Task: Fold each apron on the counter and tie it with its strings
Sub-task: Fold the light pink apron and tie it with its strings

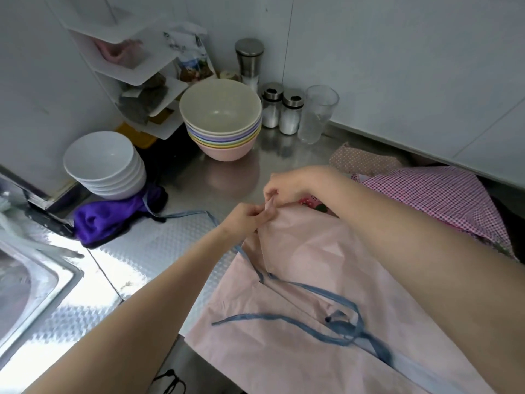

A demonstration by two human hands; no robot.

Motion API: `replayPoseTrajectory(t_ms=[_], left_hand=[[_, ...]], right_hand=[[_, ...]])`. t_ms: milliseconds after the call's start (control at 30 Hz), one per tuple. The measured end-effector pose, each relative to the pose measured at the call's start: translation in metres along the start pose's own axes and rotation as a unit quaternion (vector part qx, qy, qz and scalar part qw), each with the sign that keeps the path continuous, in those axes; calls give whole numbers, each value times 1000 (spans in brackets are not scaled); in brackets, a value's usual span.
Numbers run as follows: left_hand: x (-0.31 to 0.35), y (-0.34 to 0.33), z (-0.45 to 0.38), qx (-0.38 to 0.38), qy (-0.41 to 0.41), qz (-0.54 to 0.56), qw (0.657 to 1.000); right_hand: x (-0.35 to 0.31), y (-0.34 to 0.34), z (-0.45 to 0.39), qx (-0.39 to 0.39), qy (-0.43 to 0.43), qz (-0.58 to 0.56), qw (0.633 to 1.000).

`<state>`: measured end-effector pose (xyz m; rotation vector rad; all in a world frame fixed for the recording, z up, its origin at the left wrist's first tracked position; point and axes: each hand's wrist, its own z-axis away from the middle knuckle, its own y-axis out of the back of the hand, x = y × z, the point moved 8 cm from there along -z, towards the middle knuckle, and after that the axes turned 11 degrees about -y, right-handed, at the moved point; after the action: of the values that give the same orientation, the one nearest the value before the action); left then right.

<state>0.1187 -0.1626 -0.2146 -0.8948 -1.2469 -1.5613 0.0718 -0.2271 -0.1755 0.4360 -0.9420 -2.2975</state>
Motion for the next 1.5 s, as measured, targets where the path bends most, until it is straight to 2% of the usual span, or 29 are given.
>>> replayPoseTrajectory(t_ms=[100, 300, 367, 467, 533, 667, 733, 800, 900, 967, 1033, 1133, 1233, 1300, 1400, 1500], left_hand=[[-13, -3, 0, -23, 15, -79, 997], [-26, -2, 2, -33, 53, -86, 994], [-26, 0, 2, -33, 42, -112, 992], [-14, 8, -1, 14, -30, -91, 995], [-11, 13, 1, 27, -17, -54, 998], [-25, 23, 4, 34, 48, -5, 998], [-28, 28, 7, 20, 61, -11, 998], [-32, 28, 13, -7, 74, -7, 997], [-33, 26, 16, -13, 84, 13, 996], [-36, 28, 16, 0, 95, -25, 995], [-41, 35, 19, 18, 103, -80, 991], [-44, 30, 21, -3, 89, -44, 995], [-32, 22, 20, -20, 74, 21, 997], [-26, 21, 18, -7, 63, 36, 997], [-24, 18, 22, -7, 68, 81, 994], [-26, 12, 29, -38, 107, 122, 986]], right_hand=[[-4, -1, -1, -26, -12, 82, 996], [7, 12, -6, 46, 15, 3, 999], [3, 5, -8, 25, 14, 30, 999], [-1, 3, -12, 11, 17, 44, 999], [-1, 5, -12, 11, 13, 27, 999], [0, 1, -12, 38, 2, -60, 997], [3, -2, -7, 73, 14, -194, 978], [11, -7, 2, 64, 19, -300, 952], [35, -11, 3, 101, -51, -247, 962], [55, -4, 1, 171, -100, -289, 937], [67, -3, 3, 197, -125, -332, 914], [55, -23, -1, 94, -95, -365, 921], [33, -34, -5, 71, -79, -293, 950], [22, -31, -8, 112, -70, -278, 951], [19, -20, -5, 199, -82, -295, 931], [27, -14, 6, 272, -133, -267, 915]])
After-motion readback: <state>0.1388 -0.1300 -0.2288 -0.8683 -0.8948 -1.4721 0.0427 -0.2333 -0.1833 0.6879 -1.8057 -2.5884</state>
